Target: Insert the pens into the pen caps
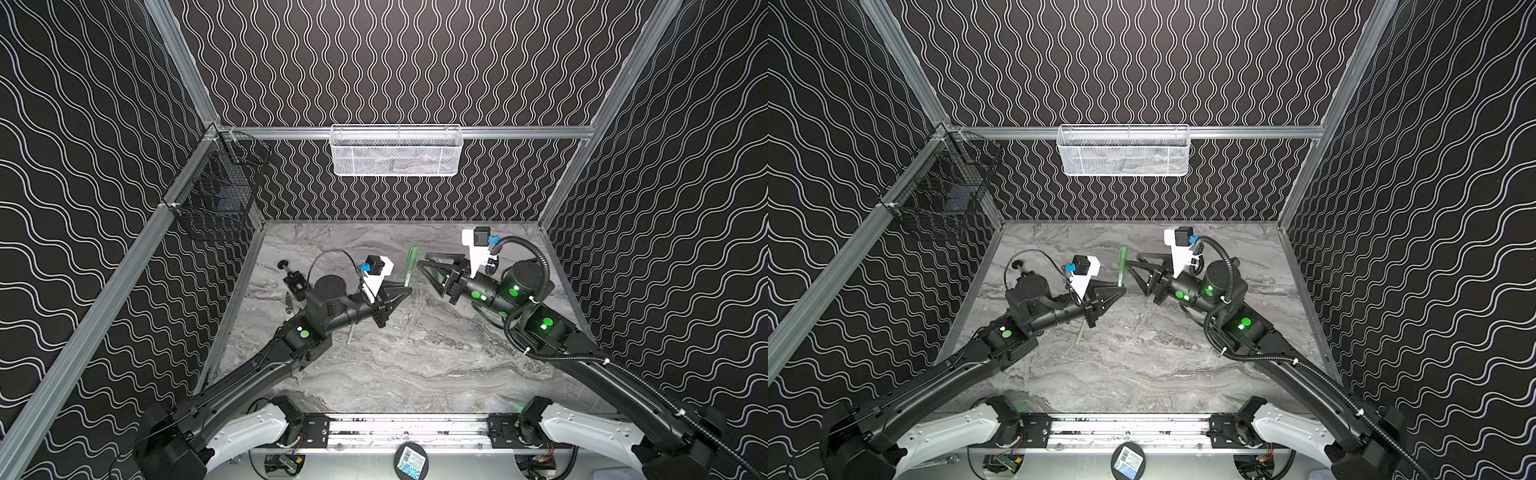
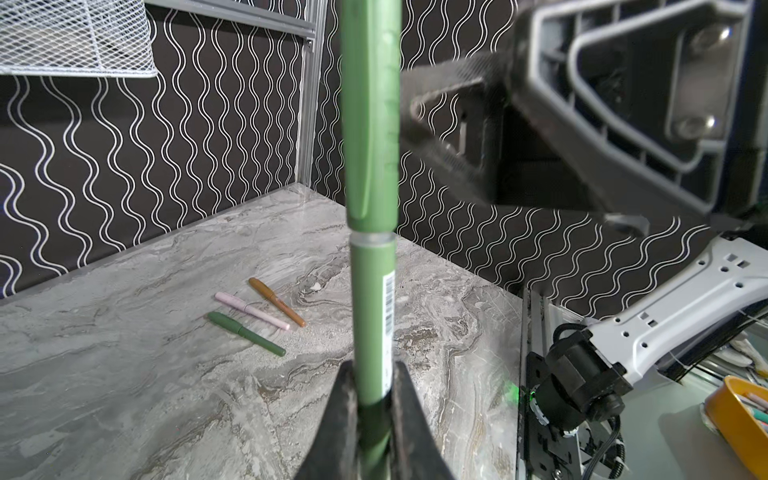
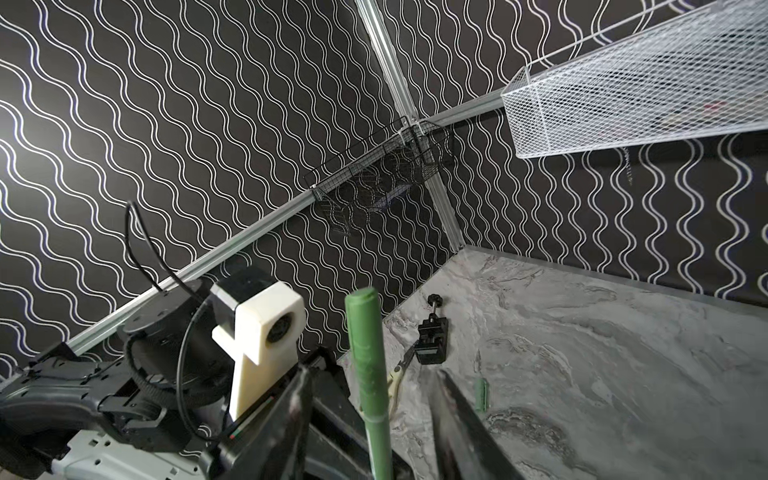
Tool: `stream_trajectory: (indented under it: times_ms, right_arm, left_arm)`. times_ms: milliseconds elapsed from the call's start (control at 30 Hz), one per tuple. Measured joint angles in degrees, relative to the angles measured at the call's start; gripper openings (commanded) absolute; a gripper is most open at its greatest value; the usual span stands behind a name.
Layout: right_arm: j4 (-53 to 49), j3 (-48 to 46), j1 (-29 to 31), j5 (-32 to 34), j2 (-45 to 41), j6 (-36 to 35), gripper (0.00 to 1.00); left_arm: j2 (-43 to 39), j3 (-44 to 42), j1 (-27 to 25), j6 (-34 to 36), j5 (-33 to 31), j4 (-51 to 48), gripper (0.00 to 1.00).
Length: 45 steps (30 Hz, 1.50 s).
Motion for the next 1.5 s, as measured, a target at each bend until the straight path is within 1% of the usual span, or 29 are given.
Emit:
stream_trajectory:
  times_ms: [100, 167, 300, 433, 533, 567, 633, 667, 800, 867, 1067, 1267, 1500]
  right_arm:
    - [-3.4, 2.8, -0.3, 1.5, -0.1, -2.6, 0.29]
    - [-6.0, 4.9, -0.9, 2.0, 0.5, -4.0, 0.29]
    - [-10.5, 10.5, -3.4, -0.5, 3.5, -5.8, 0.37]
    - [-11.4, 11.4, -3.7, -4.7, 4.0, -6.1, 0.42]
    - [-11.4, 11.7, -4.1, -6.8, 4.6, -6.3, 0.42]
    - [-11.4, 11.7, -4.1, -7.6, 5.0, -6.3, 0.41]
    - [-11.4, 11.8, -4.1, -9.3, 5.8, -6.3, 0.35]
    - [-11.4, 11.9, -4.1, -10.2, 6.3, -6.3, 0.31]
    - [-11.4, 12.4, -4.1, -12.6, 7.7, -6.5, 0.07]
    - [-11.3, 12.4, -4.3, -13.1, 7.8, -6.6, 0.01]
    - [-10.7, 12.2, -4.3, -13.5, 8.1, -7.0, 0.0]
    - [-9.5, 12.3, -3.8, -11.7, 8.1, -9.0, 0.0]
    - [-7.5, 10.1, -2.9, -9.6, 7.8, -10.0, 0.01]
  left_arm:
    - [0.0, 0.0, 0.0, 1.1, 0.4, 0.7, 0.0]
    - [0.3, 0.0, 0.0, 1.5, 1.0, 1.3, 0.0]
    - [1.1, 0.0, 0.0, 1.7, 2.5, 1.6, 0.0]
    - [1.5, 0.0, 0.0, 1.8, 3.7, 1.7, 0.0]
    - [1.7, 0.1, 0.0, 1.8, 4.6, 1.7, 0.0]
    - [1.7, 0.1, 0.0, 1.8, 4.8, 1.7, 0.0]
    - [1.8, 0.2, 0.0, 1.8, 5.2, 1.7, 0.0]
    - [1.9, 0.3, 0.0, 1.8, 5.2, 1.7, 0.0]
    - [2.0, 0.5, 0.0, 1.8, 5.5, 1.7, 0.0]
    - [2.0, 0.5, 0.0, 1.6, 5.6, 1.6, 0.0]
    - [2.7, 1.7, 0.1, 0.6, 5.7, 0.4, 0.0]
    - [2.7, 6.6, 0.5, 0.0, 5.4, -6.6, 0.0]
    - [2.7, 8.9, 0.5, -0.3, 4.4, -11.3, 0.0]
